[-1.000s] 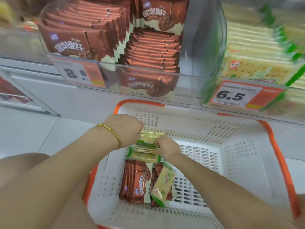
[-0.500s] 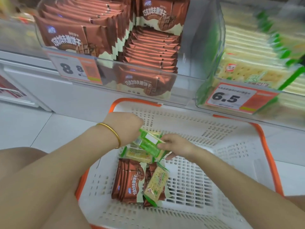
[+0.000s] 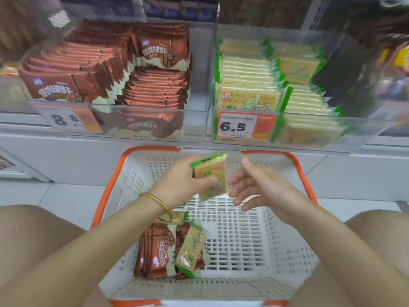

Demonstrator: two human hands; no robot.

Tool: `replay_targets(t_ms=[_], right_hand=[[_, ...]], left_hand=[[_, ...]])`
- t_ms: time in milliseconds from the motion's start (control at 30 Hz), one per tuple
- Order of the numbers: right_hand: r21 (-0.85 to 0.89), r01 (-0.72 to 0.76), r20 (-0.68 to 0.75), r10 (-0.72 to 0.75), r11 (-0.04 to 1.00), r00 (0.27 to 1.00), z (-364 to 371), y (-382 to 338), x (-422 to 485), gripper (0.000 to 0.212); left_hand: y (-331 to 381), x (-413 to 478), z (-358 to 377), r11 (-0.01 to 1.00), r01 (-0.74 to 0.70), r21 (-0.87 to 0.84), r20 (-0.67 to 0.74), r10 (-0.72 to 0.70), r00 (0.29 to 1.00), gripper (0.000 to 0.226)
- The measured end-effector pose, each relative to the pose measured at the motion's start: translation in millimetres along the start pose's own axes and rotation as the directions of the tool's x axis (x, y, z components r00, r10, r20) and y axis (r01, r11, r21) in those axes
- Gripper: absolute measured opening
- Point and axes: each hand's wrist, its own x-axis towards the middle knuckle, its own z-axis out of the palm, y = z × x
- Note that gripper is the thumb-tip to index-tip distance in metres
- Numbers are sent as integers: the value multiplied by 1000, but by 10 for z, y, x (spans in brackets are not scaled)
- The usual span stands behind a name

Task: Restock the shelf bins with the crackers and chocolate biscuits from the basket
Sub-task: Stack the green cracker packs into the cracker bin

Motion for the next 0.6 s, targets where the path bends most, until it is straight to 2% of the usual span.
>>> replay_targets(t_ms=[33,100,167,300,367,500,567,600], right_hand=[[-45,61,-78,-65,997,995,-67,-1,-34,41],[-150,147,-178,-173,978,969,-191,20,-85,31],[-189,194,-199,-231,963,952,-285,48,-135,31],[78,257,-119,-247,963,962,-363,18,-301,40],[152,299,-114,-284,942,952,-369,-1,-370,42],[174,400,-335,-328,900,883,-468,-98,-411,21],[204,502,-486,-358,840,797,-668,-218,-444,19],[145,557,-588,-382,818,713,-794,-300,-463,18]], left_hand=[[68,6,-5,971,112,-213,58,-102,993,8],[182,14,8,813,219,-539,171,-149,974,13],[282,13,32,672,231,-703,193,-133,972,24],[474,36,92,592,216,-777,185,-113,976,39],[566,55,140,569,204,-797,184,-94,979,46],[819,137,201,562,152,-813,189,9,982,42],[986,235,185,640,65,-766,113,34,993,32],[1054,305,166,731,-13,-683,19,36,999,24]])
